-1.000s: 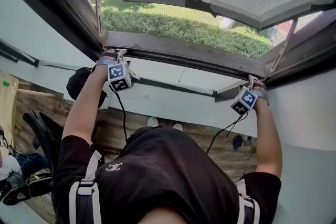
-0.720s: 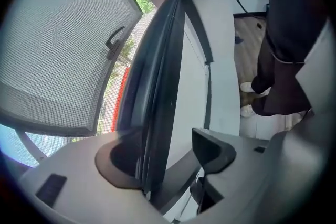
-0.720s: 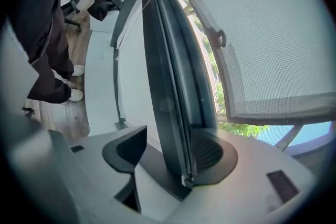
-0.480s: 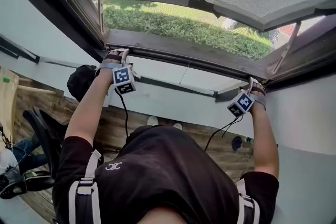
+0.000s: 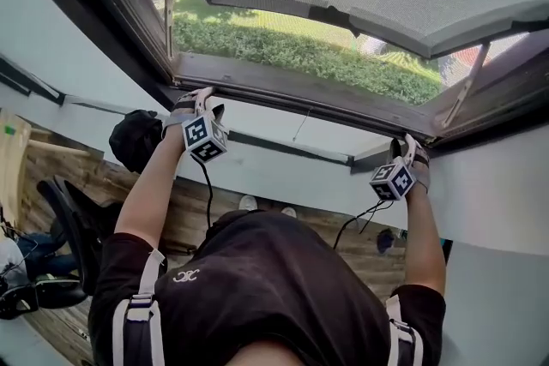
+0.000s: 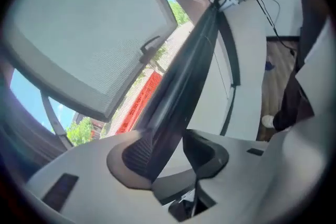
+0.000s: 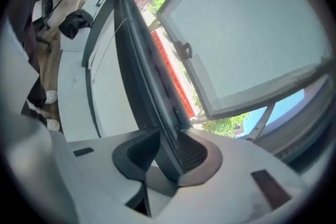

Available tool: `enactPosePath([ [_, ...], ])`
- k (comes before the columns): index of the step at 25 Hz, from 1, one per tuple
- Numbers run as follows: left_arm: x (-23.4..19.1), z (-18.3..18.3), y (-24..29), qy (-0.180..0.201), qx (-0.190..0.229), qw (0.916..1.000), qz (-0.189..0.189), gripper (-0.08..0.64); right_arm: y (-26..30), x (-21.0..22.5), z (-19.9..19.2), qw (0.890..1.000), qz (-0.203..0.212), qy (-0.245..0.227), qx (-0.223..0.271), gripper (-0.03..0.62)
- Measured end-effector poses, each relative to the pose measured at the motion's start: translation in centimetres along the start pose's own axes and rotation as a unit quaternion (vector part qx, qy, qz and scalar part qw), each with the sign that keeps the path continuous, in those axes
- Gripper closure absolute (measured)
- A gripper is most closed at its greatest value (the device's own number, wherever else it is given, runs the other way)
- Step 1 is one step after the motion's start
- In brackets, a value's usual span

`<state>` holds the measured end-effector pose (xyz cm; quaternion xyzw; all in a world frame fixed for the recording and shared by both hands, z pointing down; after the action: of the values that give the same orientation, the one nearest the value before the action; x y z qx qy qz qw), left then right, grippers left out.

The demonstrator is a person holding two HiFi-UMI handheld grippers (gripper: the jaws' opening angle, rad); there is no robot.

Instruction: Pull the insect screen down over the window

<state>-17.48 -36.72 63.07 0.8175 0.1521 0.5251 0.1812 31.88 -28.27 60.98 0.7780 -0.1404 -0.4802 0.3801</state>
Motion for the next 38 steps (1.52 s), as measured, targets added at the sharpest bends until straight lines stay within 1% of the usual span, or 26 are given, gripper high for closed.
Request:
enactPosePath([
  [2, -0.9, 1.1, -1.1, -0.073, 0.014, 0.9972, 0.006, 0.44, -1.2, 0.5, 0.7, 0.998, -0.002, 0.057, 0.036, 0.584],
  [4, -1.5, 1.9, -2.0, -0.131, 0.028, 0.9909, 0.01, 0.545, -2.5, 0.8, 1.7, 0.99, 0.009, 0.12, 0.073, 0.584],
  [6, -2.0, 3.0, -2.8, -0.175, 0.046, 0.9835, 0.011, 0.545, -4.1, 1.4, 3.4, 0.977, 0.011, 0.176, 0.117, 0.584],
  [7, -2.4, 3.8, -3.2, -0.197, 0.055, 0.9789, 0.011, 0.545, -4.9, 1.7, 4.4, 0.971, 0.011, 0.196, 0.14, 0.584],
  [10, -3.7, 6.0, -4.6, -0.265, 0.078, 0.961, 0.013, 0.545, -7.1, 2.0, 7.7, 0.949, 0.012, 0.237, 0.209, 0.585],
  [13, -5.4, 8.3, -6.1, -0.325, 0.1, 0.9402, 0.023, 0.546, -9.0, 2.3, 11.0, 0.921, 0.017, 0.275, 0.277, 0.586],
  [14, -6.0, 9.1, -6.6, -0.345, 0.107, 0.9321, 0.026, 0.546, -9.7, 2.5, 12.1, 0.911, 0.019, 0.285, 0.298, 0.586],
  [17, -8.2, 11.4, -8.3, -0.404, 0.128, 0.9052, 0.031, 0.546, -12.1, 3.5, 14.6, 0.888, 0.019, 0.296, 0.351, 0.586],
  [18, -8.8, 12.0, -8.9, -0.417, 0.135, 0.8981, 0.036, 0.546, -13.0, 3.9, 15.4, 0.876, 0.019, 0.307, 0.372, 0.588],
  [20, -9.7, 13.2, -10.0, -0.431, 0.149, 0.8887, 0.048, 0.546, -15.0, 4.9, 16.8, 0.845, 0.016, 0.337, 0.414, 0.588],
  [21, -10.1, 13.8, -10.6, -0.434, 0.156, 0.8856, 0.055, 0.546, -15.9, 5.4, 17.4, 0.83, 0.013, 0.354, 0.431, 0.589],
  [22, -10.4, 14.5, -11.2, -0.435, 0.163, 0.8833, 0.064, 0.546, -16.6, 5.9, 17.8, 0.817, 0.01, 0.368, 0.443, 0.589],
  [23, -10.9, 15.1, -11.7, -0.435, 0.168, 0.8815, 0.075, 0.546, -17.2, 6.3, 18.1, 0.808, 0.006, 0.38, 0.45, 0.588],
  [24, -11.2, 15.6, -12.1, -0.434, 0.17, 0.8805, 0.085, 0.546, -17.7, 6.7, 18.5, 0.803, -0.001, 0.386, 0.454, 0.588],
  [25, -11.5, 16.0, -12.4, -0.433, 0.171, 0.8802, 0.093, 0.546, -18.1, 7.0, 18.9, 0.801, -0.008, 0.387, 0.457, 0.587],
  [27, -11.6, 16.9, -12.7, -0.434, 0.174, 0.8792, 0.093, 0.546, -18.8, 7.1, 19.8, 0.8, -0.013, 0.374, 0.468, 0.588],
  [29, -11.5, 17.6, -13.1, -0.433, 0.183, 0.8785, 0.086, 0.546, -19.0, 6.8, 20.4, 0.797, -0.003, 0.367, 0.48, 0.588],
  [32, -11.5, 18.4, -13.4, -0.428, 0.194, 0.8791, 0.081, 0.546, -18.9, 6.5, 20.8, 0.791, 0.009, 0.37, 0.487, 0.589],
  [36, -11.7, 19.3, -13.6, -0.417, 0.206, 0.882, 0.075, 0.547, -18.7, 6.3, 20.9, 0.793, 0.015, 0.367, 0.485, 0.589],
  [38, -11.7, 19.6, -13.6, -0.416, 0.209, 0.8821, 0.074, 0.546, -18.7, 6.2, 21.0, 0.796, 0.014, 0.363, 0.485, 0.589],
])
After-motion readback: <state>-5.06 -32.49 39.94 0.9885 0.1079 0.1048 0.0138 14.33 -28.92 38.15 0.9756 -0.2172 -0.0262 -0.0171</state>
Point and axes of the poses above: the fingertips, and each gripper's own axes: y forward along the fingers, x to its right, z out of its top, the point moved 4 cm from there along -y, backward along the fingers, and after that the axes turned 15 degrees about z, right-handed, at the moved point
